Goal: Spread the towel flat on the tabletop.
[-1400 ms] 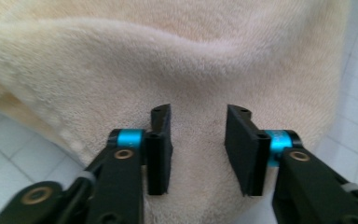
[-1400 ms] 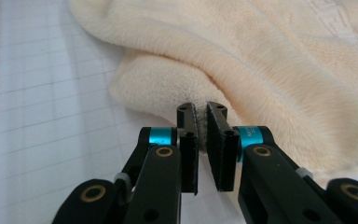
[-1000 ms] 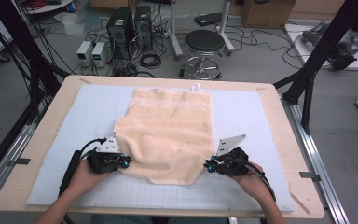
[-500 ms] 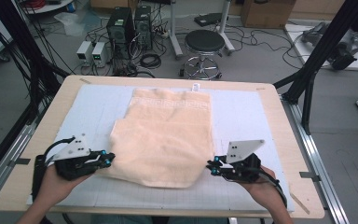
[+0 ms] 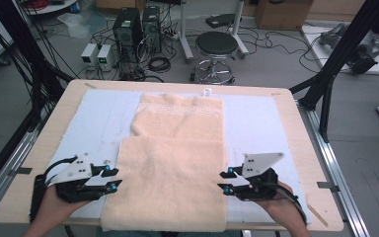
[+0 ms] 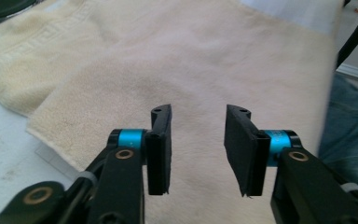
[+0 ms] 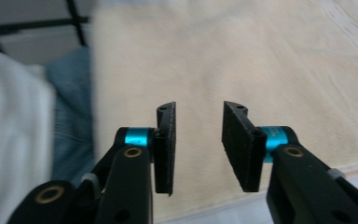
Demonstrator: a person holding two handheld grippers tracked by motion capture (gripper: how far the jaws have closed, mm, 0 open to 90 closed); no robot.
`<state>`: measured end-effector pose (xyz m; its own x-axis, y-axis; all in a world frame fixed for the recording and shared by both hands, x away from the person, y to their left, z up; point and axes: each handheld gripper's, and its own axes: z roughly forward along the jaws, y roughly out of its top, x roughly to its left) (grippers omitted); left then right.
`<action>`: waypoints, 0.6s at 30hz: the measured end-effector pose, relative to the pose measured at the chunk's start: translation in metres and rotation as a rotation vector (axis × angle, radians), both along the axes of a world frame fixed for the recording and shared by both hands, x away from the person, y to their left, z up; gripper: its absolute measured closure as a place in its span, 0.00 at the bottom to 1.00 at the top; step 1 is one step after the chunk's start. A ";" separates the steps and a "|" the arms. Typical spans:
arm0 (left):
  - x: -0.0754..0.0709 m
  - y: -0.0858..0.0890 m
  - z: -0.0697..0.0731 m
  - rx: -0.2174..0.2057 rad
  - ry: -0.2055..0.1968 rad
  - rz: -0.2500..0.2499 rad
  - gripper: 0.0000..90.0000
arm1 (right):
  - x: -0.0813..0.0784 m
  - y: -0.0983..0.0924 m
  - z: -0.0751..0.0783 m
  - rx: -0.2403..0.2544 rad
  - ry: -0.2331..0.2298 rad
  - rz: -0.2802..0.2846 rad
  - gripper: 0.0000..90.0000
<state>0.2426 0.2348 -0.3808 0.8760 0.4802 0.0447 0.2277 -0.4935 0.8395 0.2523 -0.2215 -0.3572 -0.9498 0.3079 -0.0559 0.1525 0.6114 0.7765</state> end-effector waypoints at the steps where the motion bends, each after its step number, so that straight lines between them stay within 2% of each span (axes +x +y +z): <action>1: 0.006 -0.003 -0.007 0.006 -0.010 0.004 0.64 | 0.008 0.002 -0.008 0.005 0.009 -0.013 0.70; 5: 0.037 -0.011 -0.031 0.051 0.015 0.027 0.59 | 0.040 0.014 -0.041 -0.028 0.040 -0.032 0.69; 6: 0.044 -0.013 -0.036 0.069 0.033 0.037 0.56 | 0.045 0.018 -0.047 -0.054 0.059 -0.041 0.69; 9: 0.059 -0.016 -0.048 0.094 0.082 0.051 0.50 | 0.054 0.026 -0.062 -0.107 0.059 -0.036 0.69; 11: 0.065 -0.019 -0.055 0.123 0.126 0.038 0.51 | 0.058 0.030 -0.071 -0.148 0.064 -0.042 0.75; 12: 0.065 -0.020 -0.058 0.130 0.128 0.020 0.56 | 0.060 0.031 -0.076 -0.155 0.079 -0.038 0.77; 13: 0.064 -0.020 -0.059 0.119 0.111 0.021 0.60 | 0.060 0.029 -0.078 -0.118 0.092 -0.039 0.82; 15: 0.062 -0.018 -0.061 0.087 0.118 0.034 0.74 | 0.060 0.026 -0.080 -0.090 0.125 -0.040 0.92; 16: 0.061 -0.016 -0.061 0.083 0.126 0.046 0.80 | 0.061 0.024 -0.080 -0.079 0.140 -0.041 0.94; 17: 0.061 -0.016 -0.059 0.076 0.152 0.051 0.88 | 0.062 0.024 -0.080 -0.076 0.157 -0.044 0.95; 18: 0.060 -0.015 -0.058 0.084 0.162 0.050 0.92 | 0.062 0.023 -0.079 -0.079 0.154 -0.045 0.96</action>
